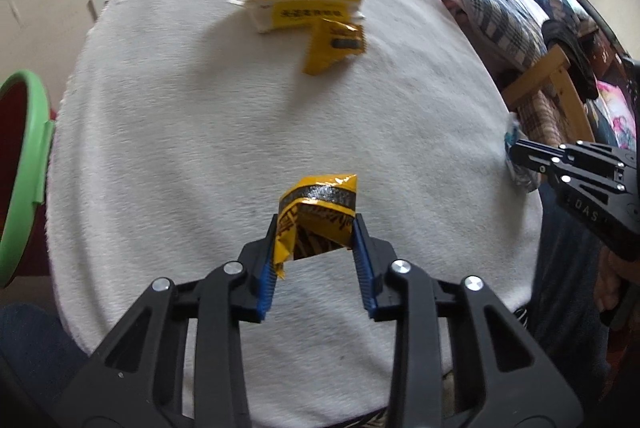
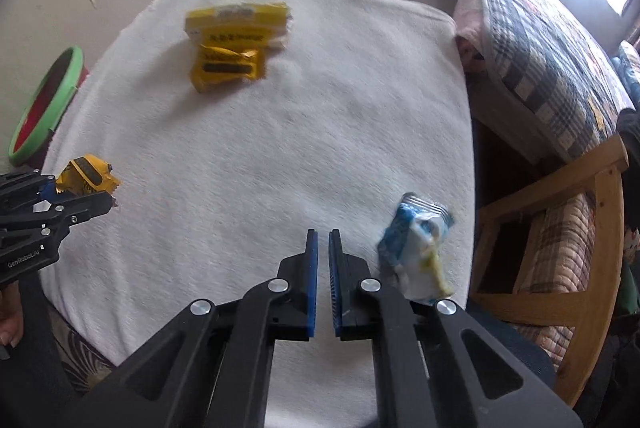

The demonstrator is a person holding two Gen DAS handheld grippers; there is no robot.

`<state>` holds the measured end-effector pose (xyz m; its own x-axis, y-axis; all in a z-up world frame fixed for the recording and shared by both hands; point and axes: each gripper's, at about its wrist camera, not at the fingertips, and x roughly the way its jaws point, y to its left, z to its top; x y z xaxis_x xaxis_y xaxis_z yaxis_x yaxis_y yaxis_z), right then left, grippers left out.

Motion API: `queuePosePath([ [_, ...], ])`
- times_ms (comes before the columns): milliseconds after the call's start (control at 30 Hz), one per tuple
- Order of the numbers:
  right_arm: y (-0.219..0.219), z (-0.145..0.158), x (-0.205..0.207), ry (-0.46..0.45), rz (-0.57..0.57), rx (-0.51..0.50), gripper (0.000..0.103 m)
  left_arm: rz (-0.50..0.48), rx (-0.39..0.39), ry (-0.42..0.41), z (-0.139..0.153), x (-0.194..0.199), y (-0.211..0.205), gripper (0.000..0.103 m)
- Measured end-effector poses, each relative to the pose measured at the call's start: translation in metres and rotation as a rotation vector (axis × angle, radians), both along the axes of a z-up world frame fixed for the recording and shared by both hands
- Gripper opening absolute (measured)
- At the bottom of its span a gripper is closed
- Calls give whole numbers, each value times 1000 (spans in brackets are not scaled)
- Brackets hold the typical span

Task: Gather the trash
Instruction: 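Grasp the yellow wrapper with the left tool while the right tool grasps the blue-white snack bag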

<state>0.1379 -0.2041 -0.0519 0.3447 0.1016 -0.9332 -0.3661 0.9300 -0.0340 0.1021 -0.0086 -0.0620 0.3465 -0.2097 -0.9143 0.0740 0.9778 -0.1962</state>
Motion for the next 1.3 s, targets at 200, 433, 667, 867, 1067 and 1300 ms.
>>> queuePosePath([
  [200,10,7,5,12,-20,100,0,44,-5,-23,10,-7,25,32],
  [433,31,30,4,-21,3,128,0,110,-17,-61,22,-11,56,32],
  [667,4,44,4,-138,-70,42,87,124,-19,-77,29,-19,71,32],
  [867,-48,8,21,-20,-206,22,87,115,-25,-69,23,-17,68,32],
  [1067,-54,-31,25,68,-239,-7,79,80,-27,-79,28,-15,53,33],
  [1300,-60,-46,29,96,-262,15,35,58,-15,-72,26,-15,49,33],
])
